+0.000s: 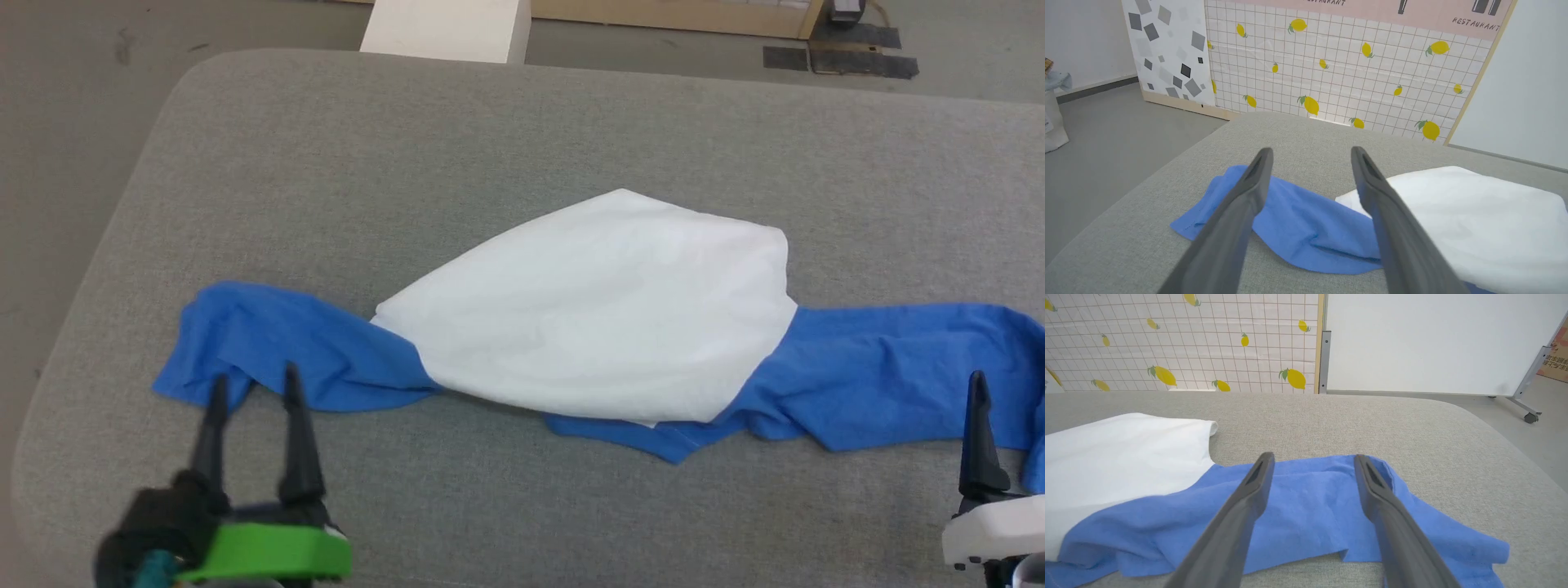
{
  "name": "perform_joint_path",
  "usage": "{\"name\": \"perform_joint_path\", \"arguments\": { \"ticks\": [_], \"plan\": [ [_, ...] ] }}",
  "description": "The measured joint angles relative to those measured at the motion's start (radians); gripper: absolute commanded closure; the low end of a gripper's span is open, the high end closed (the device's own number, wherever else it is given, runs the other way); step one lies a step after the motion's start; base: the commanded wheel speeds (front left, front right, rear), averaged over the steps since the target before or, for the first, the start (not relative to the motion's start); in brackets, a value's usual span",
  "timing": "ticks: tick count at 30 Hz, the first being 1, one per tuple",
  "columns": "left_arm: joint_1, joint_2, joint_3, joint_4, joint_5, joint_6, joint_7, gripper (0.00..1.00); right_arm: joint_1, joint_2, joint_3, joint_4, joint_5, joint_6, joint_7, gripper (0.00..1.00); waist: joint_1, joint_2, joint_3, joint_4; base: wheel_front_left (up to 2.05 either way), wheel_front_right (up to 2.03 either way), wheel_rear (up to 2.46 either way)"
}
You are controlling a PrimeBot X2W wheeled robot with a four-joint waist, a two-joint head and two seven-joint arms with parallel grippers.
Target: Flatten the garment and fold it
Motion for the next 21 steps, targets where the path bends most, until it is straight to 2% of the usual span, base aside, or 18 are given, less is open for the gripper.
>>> {"name": "perform_joint_path", "arguments": {
  "ticks": [4, 9, 16, 21],
  "plan": [
    [0.028, -0.053, -0.012, 0.036, 0.034, -0.035, 0.000, 0.00, -0.002, 0.000, 0.018, -0.029, 0.012, 0.000, 0.018, 0.00, 0.0000, 0.0000, -0.002, 0.019, 0.00, 0.00, 0.00],
    [0.026, -0.078, 0.000, 0.049, 0.043, -0.069, 0.000, 0.00, -0.056, 0.000, 0.068, -0.065, 0.034, 0.000, 0.091, 0.00, 0.0000, 0.0000, 0.002, 0.041, 0.00, 0.00, 0.00],
    [0.001, -0.094, 0.016, 0.059, 0.060, -0.109, 0.000, 0.00, -0.275, -0.014, 0.206, -0.071, 0.031, 0.000, 0.348, 0.00, 0.0000, 0.0000, 0.040, 0.052, 0.00, 0.00, 0.00],
    [-0.029, -0.100, 0.001, 0.073, 0.061, -0.128, 0.000, 0.00, -0.447, -0.113, 0.314, 0.013, 0.065, 0.000, 0.544, 0.00, 0.0000, 0.0000, 0.079, 0.064, 0.00, 0.00, 0.00]
  ]
}}
